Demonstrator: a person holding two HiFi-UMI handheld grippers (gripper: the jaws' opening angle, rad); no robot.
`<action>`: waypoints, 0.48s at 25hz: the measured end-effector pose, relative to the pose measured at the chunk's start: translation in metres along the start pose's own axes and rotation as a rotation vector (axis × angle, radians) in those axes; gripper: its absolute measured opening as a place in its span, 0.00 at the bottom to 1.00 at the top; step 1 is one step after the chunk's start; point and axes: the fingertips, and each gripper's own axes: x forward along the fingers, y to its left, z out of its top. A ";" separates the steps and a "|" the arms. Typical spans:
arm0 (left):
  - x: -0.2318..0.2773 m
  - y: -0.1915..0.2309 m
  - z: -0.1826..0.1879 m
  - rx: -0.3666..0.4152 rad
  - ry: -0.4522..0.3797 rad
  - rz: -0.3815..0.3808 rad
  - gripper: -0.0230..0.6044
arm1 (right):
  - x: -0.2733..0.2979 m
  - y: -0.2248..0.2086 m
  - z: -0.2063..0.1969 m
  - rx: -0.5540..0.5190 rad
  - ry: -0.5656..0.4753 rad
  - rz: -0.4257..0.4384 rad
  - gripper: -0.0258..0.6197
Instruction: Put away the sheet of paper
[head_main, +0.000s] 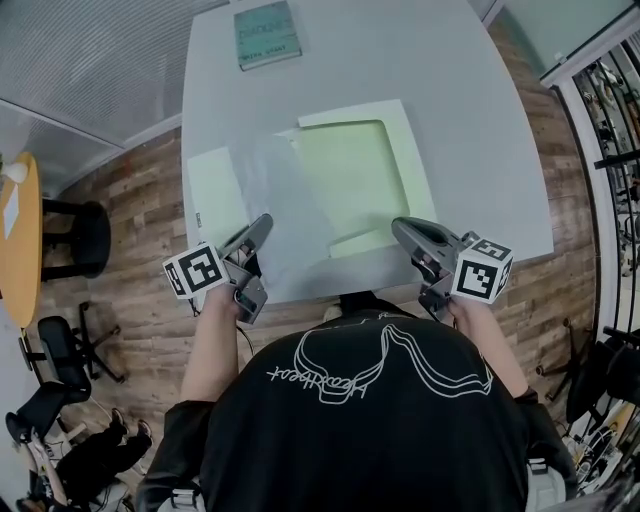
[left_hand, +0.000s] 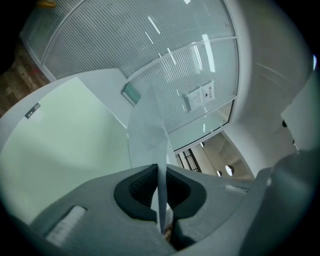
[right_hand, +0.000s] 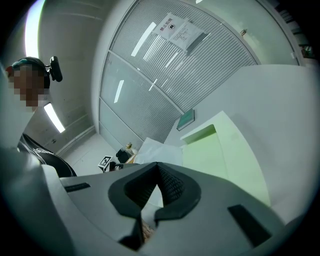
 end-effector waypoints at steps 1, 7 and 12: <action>0.001 0.005 -0.003 -0.002 0.010 0.016 0.06 | 0.001 0.000 0.000 -0.001 0.003 -0.001 0.05; 0.009 0.021 -0.011 -0.027 0.027 0.064 0.06 | 0.003 0.000 -0.001 -0.001 0.015 0.011 0.05; 0.019 0.033 -0.018 -0.064 0.038 0.092 0.06 | 0.003 -0.003 -0.004 0.007 0.023 0.006 0.05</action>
